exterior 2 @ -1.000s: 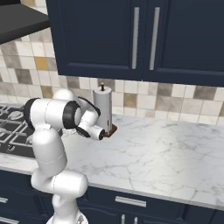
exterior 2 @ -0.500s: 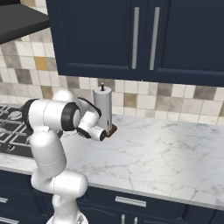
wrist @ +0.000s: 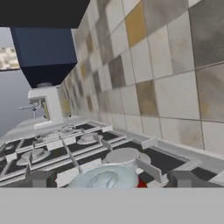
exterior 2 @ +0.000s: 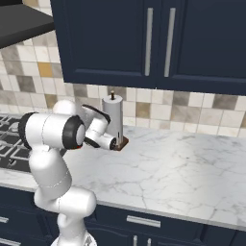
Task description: Four empty soda cans are scattered around the kitchen. Gather all the cans and cluster them next to the stove for recycling.
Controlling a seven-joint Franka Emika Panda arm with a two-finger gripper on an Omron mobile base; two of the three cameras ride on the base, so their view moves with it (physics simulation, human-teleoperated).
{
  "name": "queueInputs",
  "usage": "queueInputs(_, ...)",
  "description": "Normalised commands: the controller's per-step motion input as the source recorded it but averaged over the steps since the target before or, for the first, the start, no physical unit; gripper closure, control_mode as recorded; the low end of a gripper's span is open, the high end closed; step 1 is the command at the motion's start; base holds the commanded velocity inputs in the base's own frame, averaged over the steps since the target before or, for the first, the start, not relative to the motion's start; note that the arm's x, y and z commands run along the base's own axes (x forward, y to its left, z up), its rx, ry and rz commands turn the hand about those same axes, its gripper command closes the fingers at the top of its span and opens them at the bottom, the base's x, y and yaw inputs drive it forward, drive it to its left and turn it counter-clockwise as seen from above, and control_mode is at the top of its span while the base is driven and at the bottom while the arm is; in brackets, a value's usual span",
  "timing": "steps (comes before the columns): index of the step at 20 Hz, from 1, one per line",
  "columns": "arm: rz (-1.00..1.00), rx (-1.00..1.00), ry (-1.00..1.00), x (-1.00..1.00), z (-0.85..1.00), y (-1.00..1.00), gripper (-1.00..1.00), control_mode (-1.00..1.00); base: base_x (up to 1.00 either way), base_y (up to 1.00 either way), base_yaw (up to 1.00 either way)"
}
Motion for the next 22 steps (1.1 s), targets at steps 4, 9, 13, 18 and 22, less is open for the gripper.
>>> queueInputs(4, -0.01, 0.0, 0.0, 0.0, 0.44, 0.0, -1.0, -1.0, 0.0, 0.0, 0.0)
queueInputs(9, -0.01, 0.0, 0.0, 0.0, 0.43, 0.0, -1.0, -1.0, 0.0, 0.0, 0.0)
queueInputs(13, -0.01, 0.0, 0.0, 0.0, 0.45, 0.0, -1.0, -1.0, 0.0, 0.0, 0.0)
queueInputs(18, 0.0, 0.0, 0.0, -0.04, 0.45, 0.0, -1.0, -1.0, 0.0, 0.0, 0.0)
queueInputs(22, 0.0, 0.0, -0.01, -0.17, 0.42, -0.02, -1.0, -1.0, 0.0, 0.0, 0.0)
